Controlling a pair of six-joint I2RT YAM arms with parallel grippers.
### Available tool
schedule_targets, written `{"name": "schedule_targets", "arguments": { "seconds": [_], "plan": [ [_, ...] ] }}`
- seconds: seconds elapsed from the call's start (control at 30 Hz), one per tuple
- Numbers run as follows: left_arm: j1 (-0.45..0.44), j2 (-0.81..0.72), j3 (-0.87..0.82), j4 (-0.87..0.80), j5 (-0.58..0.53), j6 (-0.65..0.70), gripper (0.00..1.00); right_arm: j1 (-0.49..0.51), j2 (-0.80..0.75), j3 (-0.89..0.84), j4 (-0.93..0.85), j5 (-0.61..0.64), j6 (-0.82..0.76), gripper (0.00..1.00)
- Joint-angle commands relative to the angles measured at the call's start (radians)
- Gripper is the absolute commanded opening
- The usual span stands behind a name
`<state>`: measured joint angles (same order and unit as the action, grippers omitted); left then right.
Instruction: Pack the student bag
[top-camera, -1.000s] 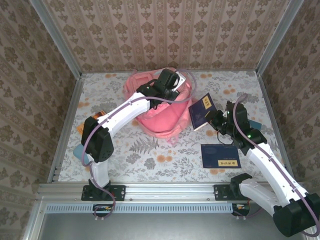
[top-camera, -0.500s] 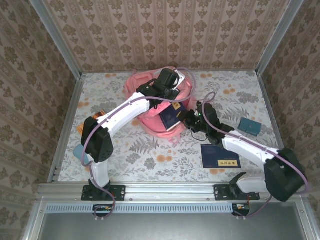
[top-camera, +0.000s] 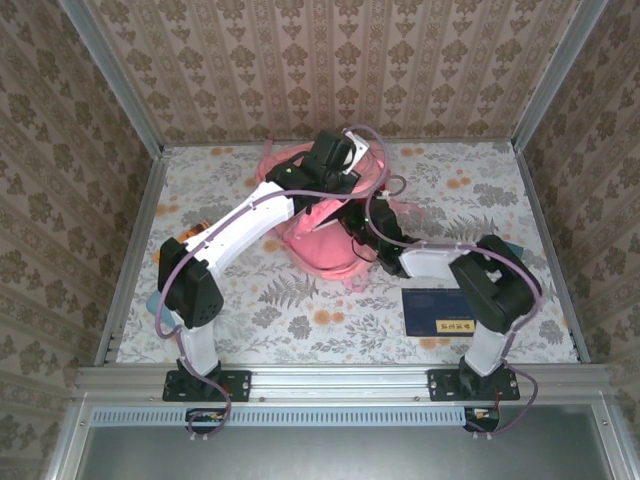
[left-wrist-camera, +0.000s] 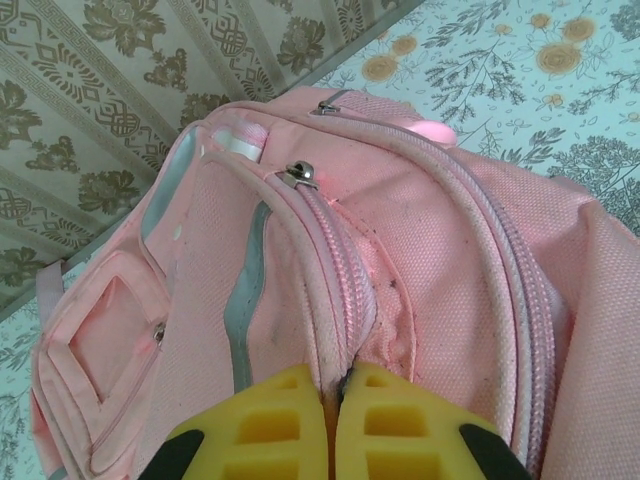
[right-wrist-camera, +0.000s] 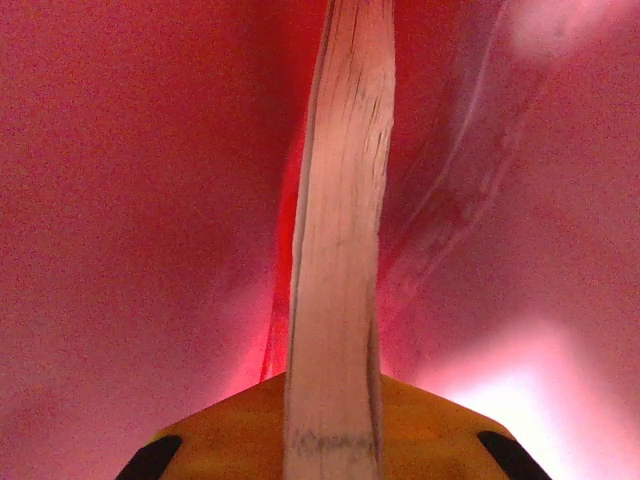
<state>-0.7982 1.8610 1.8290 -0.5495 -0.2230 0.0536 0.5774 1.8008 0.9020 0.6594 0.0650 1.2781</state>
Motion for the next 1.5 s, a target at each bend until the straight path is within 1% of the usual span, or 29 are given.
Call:
{"name": "schedule_targets", "arguments": {
  "seconds": [0.0,0.07,0.13,0.23,0.3,0.33,0.43,0.5,0.57,0.63,0.7,0.73,0.8,0.9,1.07,1.13,1.17,1.23,1.33,1.4,1.47],
  "plan": [
    [0.011,-0.065,0.066,0.062,0.0,-0.037,0.0,0.01,0.099,0.106,0.111,0.08,0.052,0.08],
    [0.012,-0.063,0.064,0.057,-0.001,-0.04,0.0,0.012,0.151,0.151,0.117,0.09,0.052,0.09],
    [0.016,-0.064,0.064,0.053,0.004,-0.045,0.0,0.012,0.188,0.191,0.071,0.107,0.06,0.12],
    [0.023,-0.065,0.061,0.046,0.014,-0.053,0.0,0.004,0.231,0.224,0.051,0.109,0.076,0.22],
    [0.028,-0.063,0.059,0.046,0.022,-0.056,0.0,-0.003,0.245,0.245,0.026,0.092,0.087,0.27],
    [0.03,-0.062,0.059,0.045,0.027,-0.058,0.0,-0.009,0.255,0.26,0.004,0.069,0.098,0.29],
    [0.037,-0.059,0.055,0.043,0.034,-0.064,0.0,-0.039,0.287,0.303,-0.034,-0.056,0.116,0.38],
    [0.043,-0.057,0.052,0.044,0.04,-0.071,0.0,-0.047,0.278,0.295,-0.04,-0.084,0.124,0.44],
    [0.05,-0.054,0.047,0.043,0.043,-0.078,0.0,-0.053,0.251,0.279,-0.077,-0.103,0.127,0.52],
    [0.056,-0.051,0.044,0.043,0.045,-0.084,0.0,-0.054,0.215,0.258,-0.123,-0.129,0.135,0.55],
    [0.062,-0.047,0.041,0.043,0.045,-0.092,0.0,-0.053,0.174,0.23,-0.156,-0.163,0.159,0.54],
    [0.064,-0.045,0.04,0.044,0.045,-0.094,0.0,-0.053,0.158,0.218,-0.167,-0.171,0.171,0.51],
    [0.068,-0.039,0.04,0.048,0.033,-0.099,0.0,-0.052,0.107,0.189,-0.222,-0.187,0.207,0.42],
    [0.069,-0.031,0.039,0.052,0.024,-0.102,0.0,-0.047,0.036,0.147,-0.257,-0.195,0.239,0.34],
    [0.071,-0.017,0.038,0.057,0.024,-0.11,0.0,-0.038,-0.067,0.111,-0.377,-0.205,0.25,0.35],
    [0.075,-0.016,0.033,0.059,0.024,-0.111,0.0,-0.033,-0.102,0.096,-0.426,-0.226,0.236,0.2],
    [0.077,-0.017,0.029,0.06,0.022,-0.113,0.0,-0.032,-0.12,0.093,-0.457,-0.242,0.221,0.18],
    [0.085,-0.021,0.011,0.063,0.019,-0.118,0.0,-0.027,-0.157,0.069,-0.501,-0.262,0.189,0.18],
    [0.107,-0.042,-0.044,0.079,0.018,-0.124,0.0,-0.017,-0.242,0.028,-0.623,-0.24,0.101,0.2],
    [0.122,-0.06,-0.091,0.088,0.027,-0.132,0.0,-0.012,-0.313,-0.006,-0.699,-0.208,0.039,0.24],
    [0.137,-0.081,-0.15,0.103,0.04,-0.142,0.0,-0.01,-0.396,-0.048,-0.779,-0.163,-0.018,0.32]
  ]
}}
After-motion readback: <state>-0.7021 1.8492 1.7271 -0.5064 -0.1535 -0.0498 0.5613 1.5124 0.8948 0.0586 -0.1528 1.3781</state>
